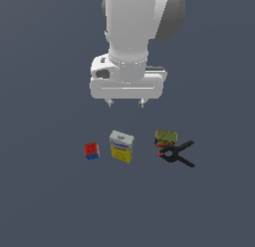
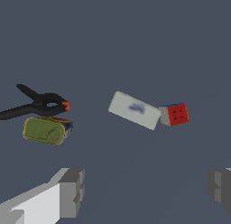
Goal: Pick up a designated object from a clutter of objects.
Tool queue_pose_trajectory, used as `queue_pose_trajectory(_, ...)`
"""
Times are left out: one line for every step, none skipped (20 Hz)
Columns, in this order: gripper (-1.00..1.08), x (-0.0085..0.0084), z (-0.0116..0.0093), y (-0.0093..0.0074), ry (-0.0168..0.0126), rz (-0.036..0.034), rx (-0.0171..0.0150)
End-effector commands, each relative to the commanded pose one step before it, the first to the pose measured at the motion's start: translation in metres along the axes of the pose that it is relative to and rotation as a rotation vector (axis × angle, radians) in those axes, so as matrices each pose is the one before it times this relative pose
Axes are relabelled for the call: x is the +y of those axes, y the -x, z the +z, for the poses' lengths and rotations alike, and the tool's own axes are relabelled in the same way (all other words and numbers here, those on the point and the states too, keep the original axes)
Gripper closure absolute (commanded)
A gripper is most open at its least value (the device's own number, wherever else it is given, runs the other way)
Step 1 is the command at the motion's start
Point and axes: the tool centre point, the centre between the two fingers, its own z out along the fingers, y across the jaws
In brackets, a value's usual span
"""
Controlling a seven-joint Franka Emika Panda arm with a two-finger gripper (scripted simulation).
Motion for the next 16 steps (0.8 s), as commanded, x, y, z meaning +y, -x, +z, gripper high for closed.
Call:
queue_pose_trajectory(-0.92,0.00001,0.00000,0.00000,0.00000,0.00000,0.00000)
queue_pose_trajectory(-0.92,-0.00066,-0.00013,-0.00010,-0.00002,-0.00154,0.00016)
queue_pose_trajectory(-0.92,-0.00198,-0.00038,-0.00030,-0.00012,-0.00461,0.00046)
queue_pose_trajectory(-0.92,-0.00323,-0.00064,-0.00050,-0.00020,-0.00752,0.00076)
queue_pose_trajectory(-0.92,-0.00451,-0.00090,-0.00069,-0.00030,-0.01044,0.00106)
queue_pose_trajectory(-0.92,-0.00575,-0.00118,-0.00089,-0.00040,-0.01319,0.00135)
queue_pose_trajectory(-0.92,-0.00634,-0.00135,-0.00097,-0.00047,-0.01430,0.00149)
queue_pose_trajectory(-0.92,-0.00510,-0.00115,-0.00079,-0.00041,-0.01123,0.00121)
queue_pose_trajectory(-0.92,-0.00379,-0.00093,-0.00059,-0.00034,-0.00805,0.00091)
queue_pose_trajectory(-0.92,-0.00248,-0.00068,-0.00037,-0.00025,-0.00494,0.00060)
queue_pose_trajectory(-0.92,-0.00109,-0.00040,-0.00016,-0.00015,-0.00180,0.00028)
queue_pose_trajectory(-0.92,0.00027,-0.00005,0.00006,-0.00002,0.00098,-0.00003)
queue_pose_trajectory(-0.92,0.00088,0.00037,0.00013,0.00013,0.00135,-0.00024)
queue_pose_trajectory(-0.92,0.00034,0.00052,-0.00002,0.00021,-0.00094,-0.00018)
queue_pose_trajectory(-0.92,-0.00023,0.00064,-0.00016,0.00022,-0.00338,-0.00004)
queue_pose_trajectory(-0.92,-0.00073,0.00087,-0.00029,0.00031,-0.00569,0.00000)
